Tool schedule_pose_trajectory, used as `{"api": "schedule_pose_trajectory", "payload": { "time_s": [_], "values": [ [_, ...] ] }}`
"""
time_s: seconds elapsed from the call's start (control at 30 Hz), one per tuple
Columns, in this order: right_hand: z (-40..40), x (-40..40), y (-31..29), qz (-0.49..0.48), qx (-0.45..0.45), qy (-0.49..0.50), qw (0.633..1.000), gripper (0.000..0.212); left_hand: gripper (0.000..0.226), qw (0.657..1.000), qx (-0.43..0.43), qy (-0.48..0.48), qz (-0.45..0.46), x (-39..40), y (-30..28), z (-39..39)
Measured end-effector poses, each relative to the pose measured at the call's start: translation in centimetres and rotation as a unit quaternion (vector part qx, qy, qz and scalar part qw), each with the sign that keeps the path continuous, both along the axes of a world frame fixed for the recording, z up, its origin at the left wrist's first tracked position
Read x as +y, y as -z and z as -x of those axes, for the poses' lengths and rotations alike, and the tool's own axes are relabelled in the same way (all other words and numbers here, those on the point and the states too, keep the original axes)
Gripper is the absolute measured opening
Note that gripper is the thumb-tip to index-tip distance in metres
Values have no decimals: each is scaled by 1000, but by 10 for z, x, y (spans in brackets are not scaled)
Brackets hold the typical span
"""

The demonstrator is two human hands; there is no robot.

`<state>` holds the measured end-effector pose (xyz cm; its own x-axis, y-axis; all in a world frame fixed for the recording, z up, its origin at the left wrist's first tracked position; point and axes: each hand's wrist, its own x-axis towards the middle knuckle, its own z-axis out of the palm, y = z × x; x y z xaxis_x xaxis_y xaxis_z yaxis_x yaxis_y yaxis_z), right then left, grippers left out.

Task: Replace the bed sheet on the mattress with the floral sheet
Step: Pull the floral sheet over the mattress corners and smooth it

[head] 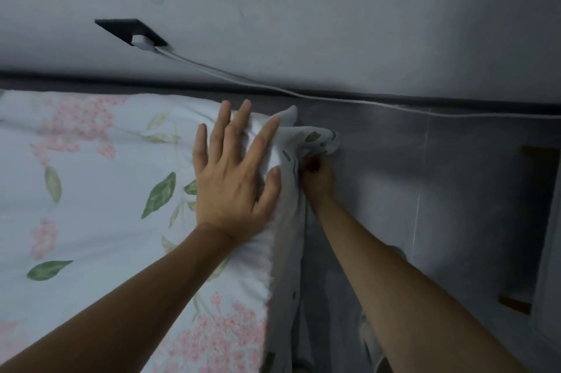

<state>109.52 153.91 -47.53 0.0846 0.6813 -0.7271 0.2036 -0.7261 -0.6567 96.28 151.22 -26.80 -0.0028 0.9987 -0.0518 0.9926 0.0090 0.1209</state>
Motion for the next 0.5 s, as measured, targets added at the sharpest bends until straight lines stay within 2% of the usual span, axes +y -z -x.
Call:
{"api": "schedule_pose_trajectory", "payload": {
  "time_s": [0.13,0.27,0.37,0.5],
  "values": [
    [-10,26,-45,-121,-7,49,991,12,67,1000,14,-4,23,3,1,0],
    [-7,70,-86,-169,37,-62,983,15,72,999,9,-5,32,3,-1,1],
    [11,108,-112,-122,103,-163,974,18,77,999,-1,-10,38,4,-1,1],
    [27,126,-137,25,103,-292,950,26,82,999,-15,-17,44,4,-6,2]
  ]
}}
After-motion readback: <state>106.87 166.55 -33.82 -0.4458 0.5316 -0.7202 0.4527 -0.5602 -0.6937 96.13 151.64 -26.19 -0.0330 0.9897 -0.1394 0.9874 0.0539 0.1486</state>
